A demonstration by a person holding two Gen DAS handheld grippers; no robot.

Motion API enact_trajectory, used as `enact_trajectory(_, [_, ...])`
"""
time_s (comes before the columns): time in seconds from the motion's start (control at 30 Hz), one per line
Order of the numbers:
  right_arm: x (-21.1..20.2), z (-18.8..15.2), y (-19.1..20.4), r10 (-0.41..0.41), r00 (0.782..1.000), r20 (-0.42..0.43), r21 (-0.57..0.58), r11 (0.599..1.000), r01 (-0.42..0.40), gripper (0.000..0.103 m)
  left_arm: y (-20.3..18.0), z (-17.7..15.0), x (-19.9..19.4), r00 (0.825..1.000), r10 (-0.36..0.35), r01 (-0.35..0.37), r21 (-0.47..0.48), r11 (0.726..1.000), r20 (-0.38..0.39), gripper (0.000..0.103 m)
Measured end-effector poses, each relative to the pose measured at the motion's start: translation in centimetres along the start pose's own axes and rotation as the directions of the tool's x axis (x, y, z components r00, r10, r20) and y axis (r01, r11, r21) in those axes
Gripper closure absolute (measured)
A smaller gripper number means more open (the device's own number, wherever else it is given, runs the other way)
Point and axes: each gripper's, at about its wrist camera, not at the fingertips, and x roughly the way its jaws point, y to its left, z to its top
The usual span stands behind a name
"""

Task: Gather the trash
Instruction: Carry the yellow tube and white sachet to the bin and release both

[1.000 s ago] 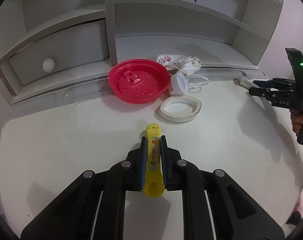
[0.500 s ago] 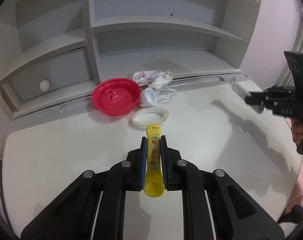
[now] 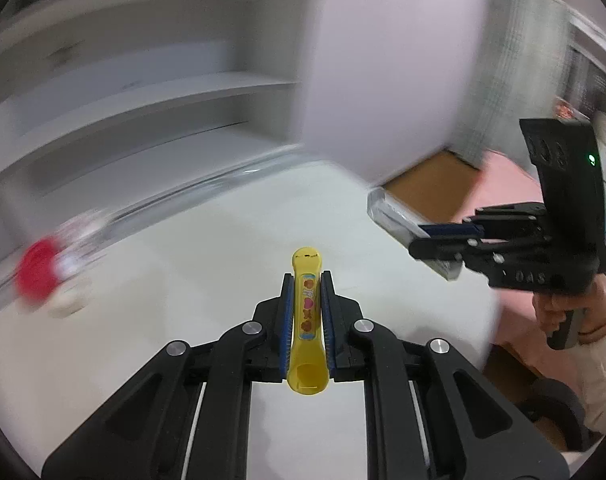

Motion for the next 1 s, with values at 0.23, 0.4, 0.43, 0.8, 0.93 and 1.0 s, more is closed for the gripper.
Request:
enact_trajectory(0.23, [-12.4,-11.4,-12.3,-0.241,0.97,0.033,0.296,0.929,0.22,0.087,-18.1,0.7,4.2,0.939,-0.324,0.343,0.228,0.911,-0.115,0.091])
enact_trajectory(0.4, [-13.4,-20.8,-19.0,-0.255,0.965,-0.052,0.46,0.852,0.25,0.087,-30.8,-4.1,10.8,0.864,-0.368,0.484,0.358,0.799,-0.345,0.091])
enact_trajectory(0.43, [-12.9,-22.2,-20.2,-0.256,0.964,-0.074,0.487,0.834,0.259,0.087,-32.1,-5.4,12.5,0.852,-0.352,0.492,0.364,0.791,-0.387,0.091])
enact_trajectory(0.8, [6.1,-30.8,-29.5,0.028,0.955,-0.297,0.667,0.721,0.186,0.087,-26.8,-16.5,37.0,0.71,0.084,0.205,0.319,0.925,-0.699,0.091])
enact_trajectory(0.93, [12.4,-31.2,-30.6,0.108,0.932,-0.345,0.701,0.69,0.18,0.087,-23.7,-18.1,40.8,0.646,0.085,0.153,0.238,0.959,-0.759,0.091])
enact_trajectory(1.0, [13.9,-31.4,-30.9,0.124,0.927,-0.354,0.715,0.675,0.183,0.087,-23.1,-18.9,41.4,0.619,0.055,0.159,0.194,0.968,-0.783,0.091])
